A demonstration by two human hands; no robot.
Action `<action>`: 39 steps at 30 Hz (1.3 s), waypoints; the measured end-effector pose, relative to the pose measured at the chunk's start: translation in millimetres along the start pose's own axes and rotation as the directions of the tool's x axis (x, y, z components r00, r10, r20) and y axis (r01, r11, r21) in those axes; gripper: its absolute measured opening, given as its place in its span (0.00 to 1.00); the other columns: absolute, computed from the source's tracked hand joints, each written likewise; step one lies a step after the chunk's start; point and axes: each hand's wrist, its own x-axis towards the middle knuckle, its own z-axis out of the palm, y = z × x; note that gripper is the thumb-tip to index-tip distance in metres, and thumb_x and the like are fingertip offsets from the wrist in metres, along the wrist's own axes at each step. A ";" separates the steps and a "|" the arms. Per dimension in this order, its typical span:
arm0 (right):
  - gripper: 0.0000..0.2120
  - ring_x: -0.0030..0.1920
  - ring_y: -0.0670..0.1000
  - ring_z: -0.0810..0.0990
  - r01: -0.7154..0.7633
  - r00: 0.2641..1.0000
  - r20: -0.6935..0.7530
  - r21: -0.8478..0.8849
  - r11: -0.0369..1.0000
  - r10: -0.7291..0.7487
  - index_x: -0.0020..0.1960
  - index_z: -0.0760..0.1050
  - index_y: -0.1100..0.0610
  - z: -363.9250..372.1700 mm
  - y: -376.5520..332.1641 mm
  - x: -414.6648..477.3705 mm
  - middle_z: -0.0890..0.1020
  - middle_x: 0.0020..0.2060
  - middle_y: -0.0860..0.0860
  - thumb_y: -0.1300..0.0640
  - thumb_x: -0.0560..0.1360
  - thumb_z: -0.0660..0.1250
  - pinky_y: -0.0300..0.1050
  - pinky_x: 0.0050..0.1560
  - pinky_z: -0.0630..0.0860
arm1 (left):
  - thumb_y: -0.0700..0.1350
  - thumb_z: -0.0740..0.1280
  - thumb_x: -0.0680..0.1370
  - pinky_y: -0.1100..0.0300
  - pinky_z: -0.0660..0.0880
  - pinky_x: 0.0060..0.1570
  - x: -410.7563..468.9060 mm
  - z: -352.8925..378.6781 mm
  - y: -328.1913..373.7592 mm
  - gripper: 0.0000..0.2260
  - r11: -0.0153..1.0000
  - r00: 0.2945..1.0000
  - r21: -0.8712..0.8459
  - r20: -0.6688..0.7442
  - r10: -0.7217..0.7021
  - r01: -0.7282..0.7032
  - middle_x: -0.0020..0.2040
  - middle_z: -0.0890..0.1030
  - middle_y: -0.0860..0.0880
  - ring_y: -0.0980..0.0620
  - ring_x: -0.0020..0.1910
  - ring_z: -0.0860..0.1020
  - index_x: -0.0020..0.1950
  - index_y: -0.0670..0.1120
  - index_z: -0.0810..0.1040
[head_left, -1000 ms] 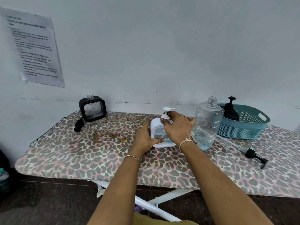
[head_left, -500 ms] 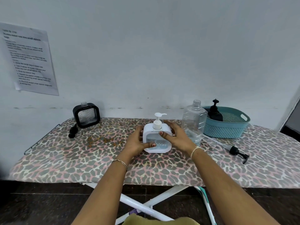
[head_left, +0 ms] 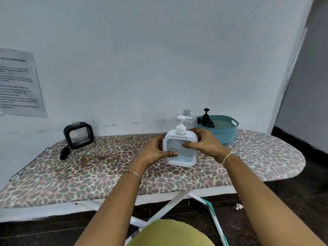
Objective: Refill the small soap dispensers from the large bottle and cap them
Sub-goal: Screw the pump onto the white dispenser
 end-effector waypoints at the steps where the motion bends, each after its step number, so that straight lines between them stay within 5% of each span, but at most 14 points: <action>1: 0.22 0.51 0.51 0.83 0.006 0.999 -0.034 -0.020 1.000 -0.007 0.59 0.77 0.59 -10.1 -1.5 -3.7 0.83 0.52 0.53 0.59 0.67 0.78 0.50 0.54 0.81 | 0.43 0.81 0.64 0.51 0.78 0.59 2.8 10.8 4.7 0.31 1.000 1.000 -0.012 -0.006 0.029 -0.029 0.59 0.81 0.50 0.52 0.58 0.79 0.65 0.49 0.74; 6: 0.19 0.45 0.43 0.81 0.013 0.972 -0.229 -0.148 0.989 -0.047 0.56 0.77 0.56 -60.0 -2.3 -11.4 0.82 0.48 0.50 0.57 0.68 0.78 0.33 0.40 0.77 | 0.43 0.76 0.71 0.55 0.74 0.61 16.0 69.8 35.2 0.26 0.988 0.989 -0.085 -0.082 0.124 -0.131 0.61 0.77 0.51 0.52 0.61 0.75 0.67 0.50 0.71; 11: 0.21 0.47 0.52 0.81 -0.057 0.910 -0.410 -0.275 0.960 -0.063 0.56 0.78 0.57 -110.0 4.9 -2.5 0.82 0.49 0.52 0.52 0.66 0.78 0.47 0.48 0.79 | 0.43 0.70 0.76 0.60 0.71 0.62 34.4 107.8 57.9 0.30 0.987 0.993 -0.109 0.020 0.117 -0.114 0.68 0.68 0.55 0.55 0.65 0.69 0.75 0.47 0.61; 15: 0.22 0.48 0.53 0.79 -0.110 0.867 -0.497 -0.233 0.966 -0.021 0.57 0.75 0.57 -141.0 8.4 12.7 0.80 0.49 0.52 0.52 0.67 0.77 0.47 0.48 0.77 | 0.48 0.71 0.75 0.48 0.64 0.72 53.7 125.0 55.8 0.37 0.993 0.995 -0.116 0.103 0.002 0.010 0.78 0.59 0.51 0.49 0.75 0.61 0.78 0.49 0.53; 22: 0.26 0.48 0.52 0.77 -0.192 0.779 -0.627 -0.229 0.954 0.006 0.60 0.72 0.59 -163.2 25.1 66.6 0.77 0.50 0.52 0.51 0.67 0.76 0.48 0.49 0.76 | 0.47 0.57 0.83 0.53 0.53 0.74 92.0 145.4 35.1 0.29 0.992 0.986 -0.081 0.144 -0.088 0.100 0.79 0.50 0.51 0.49 0.77 0.52 0.79 0.52 0.44; 27: 0.26 0.48 0.55 0.77 -0.276 0.747 -0.659 -0.187 0.943 0.088 0.60 0.70 0.58 -158.2 48.4 110.6 0.78 0.52 0.54 0.50 0.67 0.75 0.49 0.48 0.77 | 0.45 0.56 0.83 0.53 0.55 0.74 132.4 161.2 21.2 0.27 0.992 0.994 -0.081 0.048 -0.097 0.101 0.77 0.56 0.53 0.50 0.76 0.56 0.79 0.51 0.47; 31: 0.25 0.46 0.55 0.76 -0.338 0.740 -0.656 -0.174 0.925 0.147 0.58 0.69 0.58 -151.7 67.7 136.4 0.78 0.51 0.54 0.48 0.68 0.74 0.46 0.45 0.74 | 0.43 0.60 0.80 0.48 0.67 0.69 166.0 169.8 8.4 0.19 0.976 0.976 -0.157 -0.133 -0.171 0.149 0.68 0.71 0.49 0.48 0.67 0.70 0.71 0.51 0.62; 39: 0.29 0.53 0.60 0.77 -0.435 0.777 -0.595 -0.270 0.859 0.206 0.62 0.66 0.61 -132.8 103.7 165.8 0.77 0.55 0.58 0.46 0.71 0.71 0.49 0.50 0.74 | 0.45 0.62 0.79 0.49 0.73 0.62 196.9 182.4 -7.3 0.15 0.923 0.900 -0.273 -0.266 -0.345 0.273 0.61 0.77 0.44 0.44 0.59 0.76 0.64 0.42 0.68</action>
